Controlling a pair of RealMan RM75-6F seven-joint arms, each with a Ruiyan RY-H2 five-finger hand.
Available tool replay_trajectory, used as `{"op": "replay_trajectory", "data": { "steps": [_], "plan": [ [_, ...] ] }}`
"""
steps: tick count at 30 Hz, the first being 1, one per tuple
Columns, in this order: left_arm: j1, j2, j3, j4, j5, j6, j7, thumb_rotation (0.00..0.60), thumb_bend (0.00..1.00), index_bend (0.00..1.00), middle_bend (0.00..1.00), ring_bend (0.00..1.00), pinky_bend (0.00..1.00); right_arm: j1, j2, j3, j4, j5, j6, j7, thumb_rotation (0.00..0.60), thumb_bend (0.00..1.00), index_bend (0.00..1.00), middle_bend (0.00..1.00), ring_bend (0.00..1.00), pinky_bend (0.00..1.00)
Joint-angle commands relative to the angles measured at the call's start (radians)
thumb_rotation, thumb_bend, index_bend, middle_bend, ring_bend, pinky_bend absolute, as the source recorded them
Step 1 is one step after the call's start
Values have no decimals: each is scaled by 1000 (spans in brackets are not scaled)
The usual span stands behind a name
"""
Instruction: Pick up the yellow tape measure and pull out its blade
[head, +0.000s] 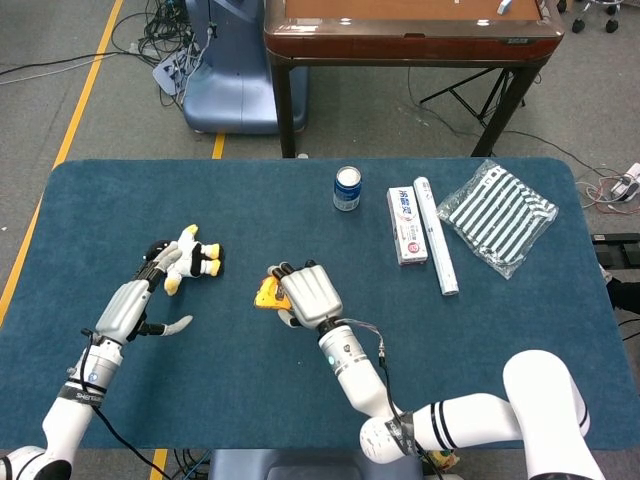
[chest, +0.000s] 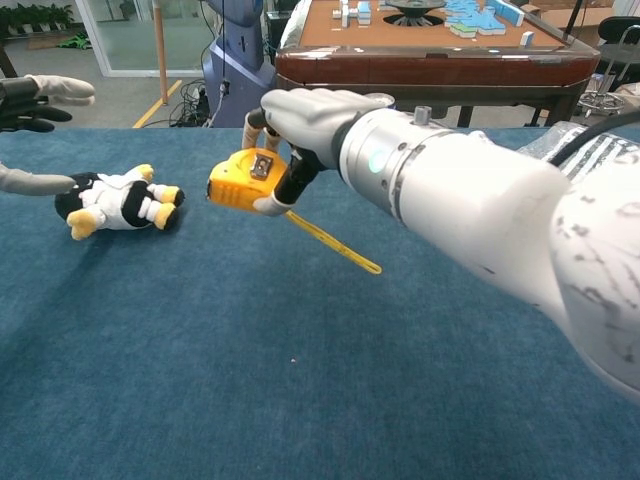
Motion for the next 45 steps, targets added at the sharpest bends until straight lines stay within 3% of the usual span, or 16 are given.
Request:
{"op": "replay_trajectory", "data": {
  "steps": [1,22,45],
  "plan": [
    [-8,-12,-2,-7,-6,0,0,600,188,0,0,0,0,9,-16,11,11,4,4,-7,600,656,548,566,497,317],
    [-52,-120,-12,-23,-47,28,46,600,188,0,0,0,0,47,-109,71,76,-1,17,4,600,657,548,566,497,317],
    [-85,-189,-36,23,-118,25,65,600,188,0,0,0,0,51,-150,93,114,-22,2,37,600,656,549,566,497,317]
  ]
}}
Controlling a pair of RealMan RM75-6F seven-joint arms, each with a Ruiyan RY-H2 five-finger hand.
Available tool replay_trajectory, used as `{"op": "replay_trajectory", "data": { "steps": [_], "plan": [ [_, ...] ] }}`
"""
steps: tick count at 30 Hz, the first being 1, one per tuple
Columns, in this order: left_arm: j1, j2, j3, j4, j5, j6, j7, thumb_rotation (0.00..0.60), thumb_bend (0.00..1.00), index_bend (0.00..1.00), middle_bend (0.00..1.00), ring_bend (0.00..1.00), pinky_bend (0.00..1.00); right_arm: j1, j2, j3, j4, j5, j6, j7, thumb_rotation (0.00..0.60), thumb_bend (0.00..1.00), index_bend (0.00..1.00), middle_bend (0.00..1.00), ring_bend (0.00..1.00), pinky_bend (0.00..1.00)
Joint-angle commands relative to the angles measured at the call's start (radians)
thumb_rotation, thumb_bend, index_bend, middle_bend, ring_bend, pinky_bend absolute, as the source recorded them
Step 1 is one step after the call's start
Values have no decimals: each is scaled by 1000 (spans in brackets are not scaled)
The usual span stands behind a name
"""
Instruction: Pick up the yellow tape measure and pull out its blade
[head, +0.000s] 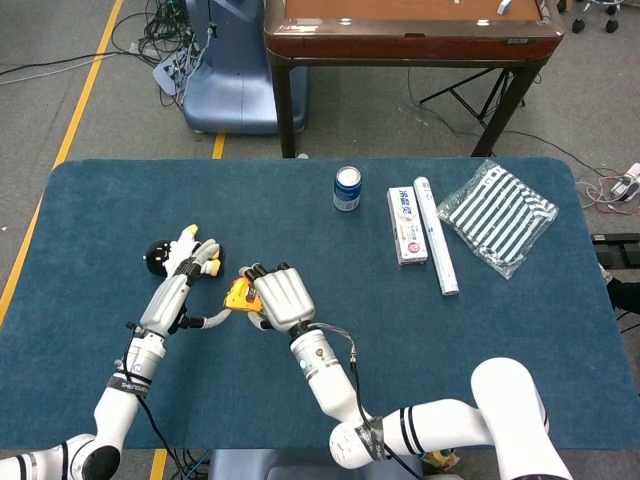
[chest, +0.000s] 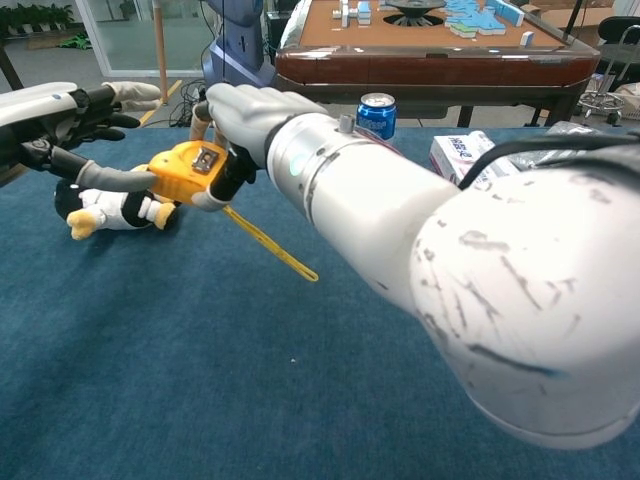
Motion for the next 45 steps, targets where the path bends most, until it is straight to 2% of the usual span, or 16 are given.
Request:
{"op": "replay_trajectory", "data": {
  "steps": [1,45],
  "plan": [
    [-1,-3,-1,1,-1,1,0,600,188,0,0,0,0,0,-4,2,5,-2,0,2,600,656,549,566,497,317],
    [19,39,-1,14,-59,25,54,600,188,15,0,0,0,-34,36,-10,-46,-25,-12,24,600,656,554,570,503,317]
  ]
}}
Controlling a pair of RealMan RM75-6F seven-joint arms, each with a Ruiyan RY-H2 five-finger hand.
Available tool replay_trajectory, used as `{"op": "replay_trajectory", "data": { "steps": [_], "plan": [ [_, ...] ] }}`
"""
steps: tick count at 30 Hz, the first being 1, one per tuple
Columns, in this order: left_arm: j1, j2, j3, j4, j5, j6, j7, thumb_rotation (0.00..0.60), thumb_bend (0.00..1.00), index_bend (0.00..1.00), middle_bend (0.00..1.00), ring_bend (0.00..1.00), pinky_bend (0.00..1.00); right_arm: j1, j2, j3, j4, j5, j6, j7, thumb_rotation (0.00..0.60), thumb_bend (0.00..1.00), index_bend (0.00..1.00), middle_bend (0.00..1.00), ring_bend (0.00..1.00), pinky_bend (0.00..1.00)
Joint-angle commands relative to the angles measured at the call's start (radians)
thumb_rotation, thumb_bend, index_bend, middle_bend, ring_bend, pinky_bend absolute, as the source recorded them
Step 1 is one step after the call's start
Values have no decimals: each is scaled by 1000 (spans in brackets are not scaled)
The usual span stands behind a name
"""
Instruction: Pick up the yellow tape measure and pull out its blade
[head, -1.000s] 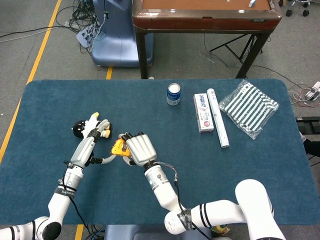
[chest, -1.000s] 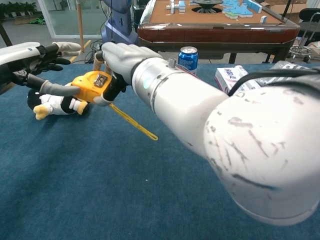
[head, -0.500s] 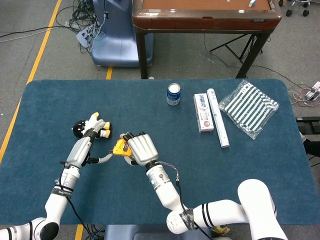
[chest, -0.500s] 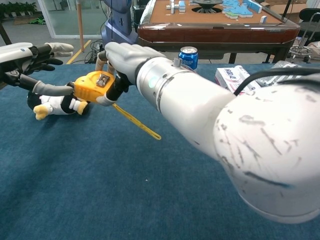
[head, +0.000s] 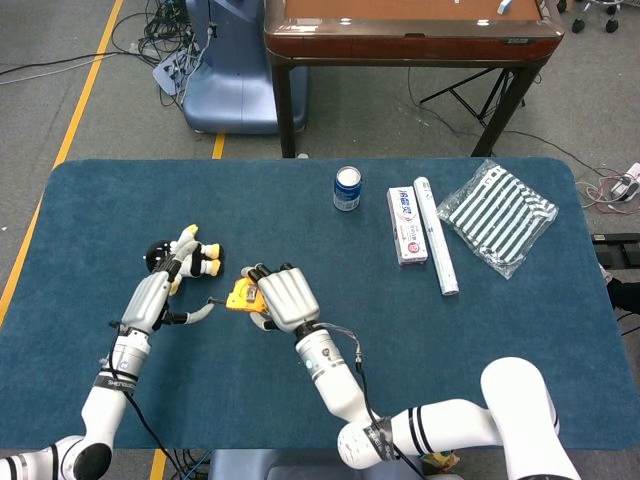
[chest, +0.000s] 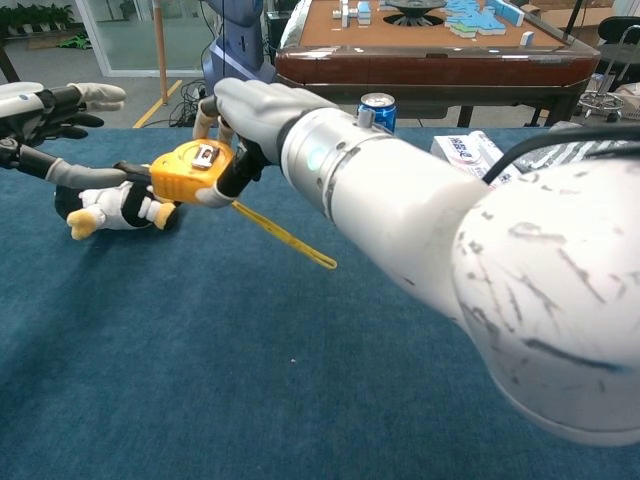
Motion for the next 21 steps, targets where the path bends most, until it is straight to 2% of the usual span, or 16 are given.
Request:
{"op": "replay_trajectory", "data": {
  "steps": [1,7,21],
  "plan": [
    [2,5,-2,2,-5,-1,0,600,188,27,0,0,0,-1,3,0,-4,-1,0,1,600,656,554,570,504,317],
    [5,17,-3,5,-18,-5,4,600,204,136,0,0,0,-4,7,-1,-8,-2,0,3,600,656,554,570,505,317],
    [14,40,-6,27,-44,-15,2,600,216,149,0,0,0,-18,23,-10,-24,-16,2,20,600,656,559,573,507,317]
  ]
}}
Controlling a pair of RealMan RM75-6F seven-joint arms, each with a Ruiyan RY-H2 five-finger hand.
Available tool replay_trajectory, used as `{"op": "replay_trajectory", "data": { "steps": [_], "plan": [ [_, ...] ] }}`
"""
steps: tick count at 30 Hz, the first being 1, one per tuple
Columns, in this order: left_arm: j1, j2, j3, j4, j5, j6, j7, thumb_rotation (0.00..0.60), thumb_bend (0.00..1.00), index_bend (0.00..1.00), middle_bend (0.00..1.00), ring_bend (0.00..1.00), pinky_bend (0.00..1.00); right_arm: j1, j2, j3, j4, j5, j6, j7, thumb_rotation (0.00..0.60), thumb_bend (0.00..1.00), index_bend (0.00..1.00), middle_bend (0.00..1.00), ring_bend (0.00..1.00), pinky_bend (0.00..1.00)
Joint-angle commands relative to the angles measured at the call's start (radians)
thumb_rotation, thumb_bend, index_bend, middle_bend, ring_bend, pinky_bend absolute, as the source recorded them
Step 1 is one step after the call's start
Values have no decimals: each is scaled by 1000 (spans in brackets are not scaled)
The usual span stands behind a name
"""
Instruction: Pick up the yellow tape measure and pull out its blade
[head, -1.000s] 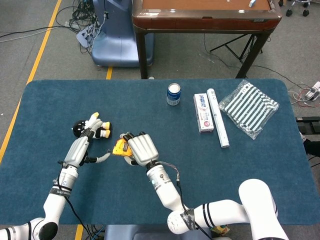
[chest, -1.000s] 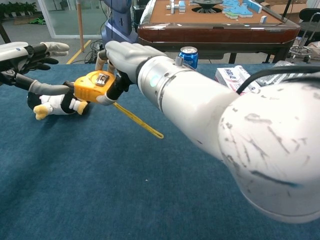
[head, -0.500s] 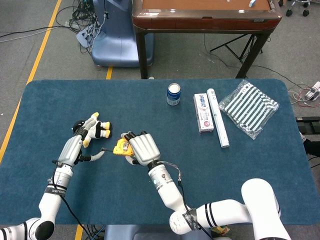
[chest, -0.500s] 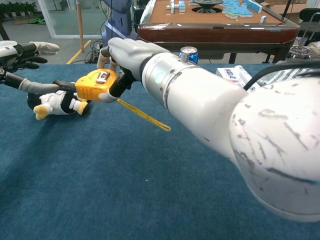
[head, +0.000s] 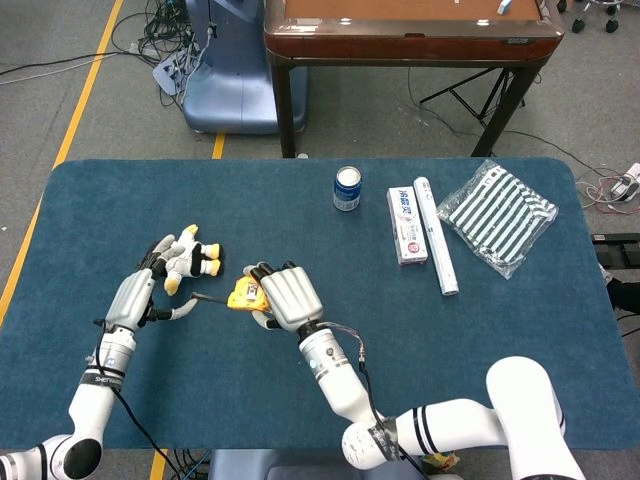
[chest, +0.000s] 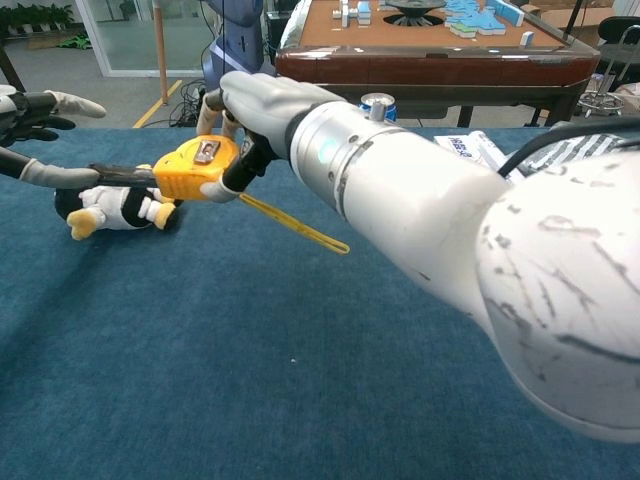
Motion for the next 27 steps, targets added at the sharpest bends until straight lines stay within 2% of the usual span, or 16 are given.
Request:
{"op": "replay_trajectory", "data": {
  "steps": [1,9,17,27],
  "plan": [
    [2,6,-1,2,-3,0,2,600,216,149,0,0,0,-5,4,-5,-2,-4,-4,9,600,657,559,573,507,317],
    [6,21,-3,6,-17,-7,4,600,217,154,0,0,0,-19,21,-10,-10,-20,-12,35,600,656,563,576,508,317],
    [6,33,-3,2,-19,-23,-9,600,289,220,0,0,0,-25,29,-9,-9,-25,-16,48,600,656,564,576,508,317],
    [-3,32,-3,8,-25,-38,-3,600,386,356,0,0,0,-30,39,-3,1,-26,-27,66,600,657,564,576,509,317]
  ]
}}
